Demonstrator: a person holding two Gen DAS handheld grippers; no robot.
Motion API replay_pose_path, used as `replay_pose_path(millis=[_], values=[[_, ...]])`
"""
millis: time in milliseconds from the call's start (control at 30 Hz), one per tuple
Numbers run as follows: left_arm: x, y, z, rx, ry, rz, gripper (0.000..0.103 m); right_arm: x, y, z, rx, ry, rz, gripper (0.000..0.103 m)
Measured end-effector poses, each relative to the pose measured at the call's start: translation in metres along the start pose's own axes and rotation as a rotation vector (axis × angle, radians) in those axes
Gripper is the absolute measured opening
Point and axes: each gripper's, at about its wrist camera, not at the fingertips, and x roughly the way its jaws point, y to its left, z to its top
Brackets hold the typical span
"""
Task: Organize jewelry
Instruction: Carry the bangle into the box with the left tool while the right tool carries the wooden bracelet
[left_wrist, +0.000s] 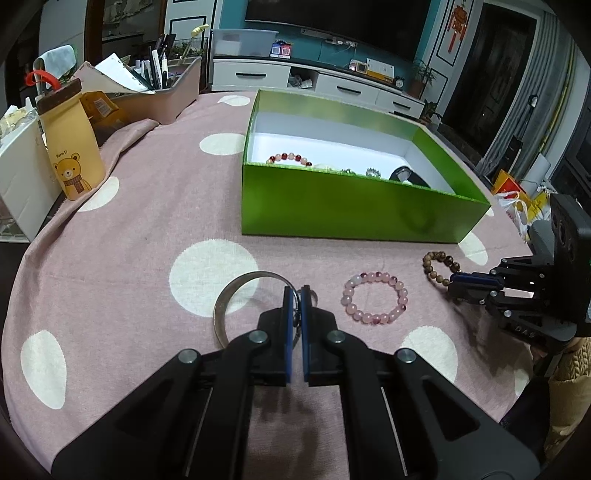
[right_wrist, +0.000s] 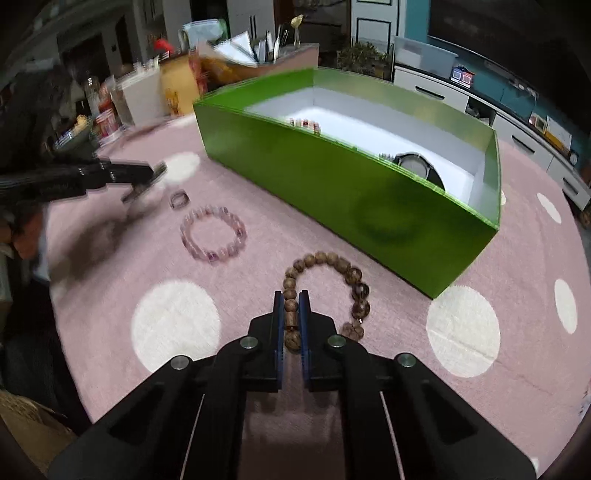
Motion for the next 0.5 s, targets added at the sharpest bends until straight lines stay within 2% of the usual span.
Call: replay_pose_path(millis=[300, 500], values=[[-0.013, -0.003, 0.013, -0.041, -0.056, -0.066, 0.003, -0.037, -0.019, 0.014, 0.188, -0.194, 0.178, 0.007], [-0.015, -0.010, 0.025, -0.049, -0.078, -0.100, 0.003, -0.048, -0.016, 0.024, 0.195, -0.243, 0.181, 0.007]])
